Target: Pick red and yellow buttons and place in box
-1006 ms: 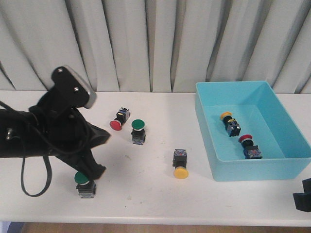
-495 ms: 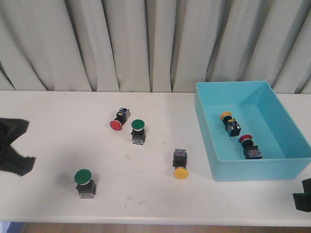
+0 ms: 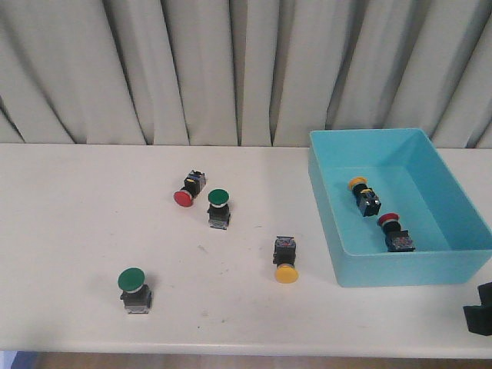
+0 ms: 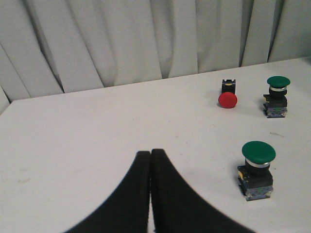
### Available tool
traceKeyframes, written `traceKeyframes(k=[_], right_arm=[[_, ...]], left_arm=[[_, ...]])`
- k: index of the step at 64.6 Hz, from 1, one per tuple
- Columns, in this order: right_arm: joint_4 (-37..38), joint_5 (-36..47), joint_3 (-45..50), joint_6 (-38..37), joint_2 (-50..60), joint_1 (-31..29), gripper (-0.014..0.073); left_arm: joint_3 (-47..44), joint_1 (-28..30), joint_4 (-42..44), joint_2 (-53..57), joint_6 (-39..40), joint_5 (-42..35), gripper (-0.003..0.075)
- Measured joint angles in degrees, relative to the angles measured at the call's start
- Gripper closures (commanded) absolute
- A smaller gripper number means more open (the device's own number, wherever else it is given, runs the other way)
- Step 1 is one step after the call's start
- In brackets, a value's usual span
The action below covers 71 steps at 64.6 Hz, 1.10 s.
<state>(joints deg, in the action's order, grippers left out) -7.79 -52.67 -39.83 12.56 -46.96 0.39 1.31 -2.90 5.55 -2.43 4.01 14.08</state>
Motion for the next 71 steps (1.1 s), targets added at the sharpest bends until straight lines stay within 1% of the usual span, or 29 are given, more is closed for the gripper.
traceKeyframes(k=[6,15,24,38,48,71], right_arm=[[0.0,0.0,0.0,0.0,0.0,0.0,0.0601],[0.0,0.0,0.0,0.0,0.0,0.0,0.0601],[0.0,0.0,0.0,0.0,0.0,0.0,0.0601],[0.0,-0.3,0.0,0.0,0.0,0.0,0.0601],[0.0,-0.3,0.0,0.0,0.0,0.0,0.0601],[0.0,-0.3,0.0,0.0,0.0,0.0,0.0601]], left_arm=[[-2.5,0.2,0.0,2.6,1.1,-0.8,0.0727],[-2.8,0.2,-0.5,3.1,1.4,-6.4,0.0727],[-2.8,0.2,-1.0,3.1,1.4,-9.2,0.0727],[-2.8,0.2,-4.0,3.1,0.1,-9.7,0.0727],[-2.8,0.2,-4.2,3.1,-2.1,-9.7,0.0727],[-2.8,0.2,-4.2,3.1,-2.7,-9.7,0.0727]])
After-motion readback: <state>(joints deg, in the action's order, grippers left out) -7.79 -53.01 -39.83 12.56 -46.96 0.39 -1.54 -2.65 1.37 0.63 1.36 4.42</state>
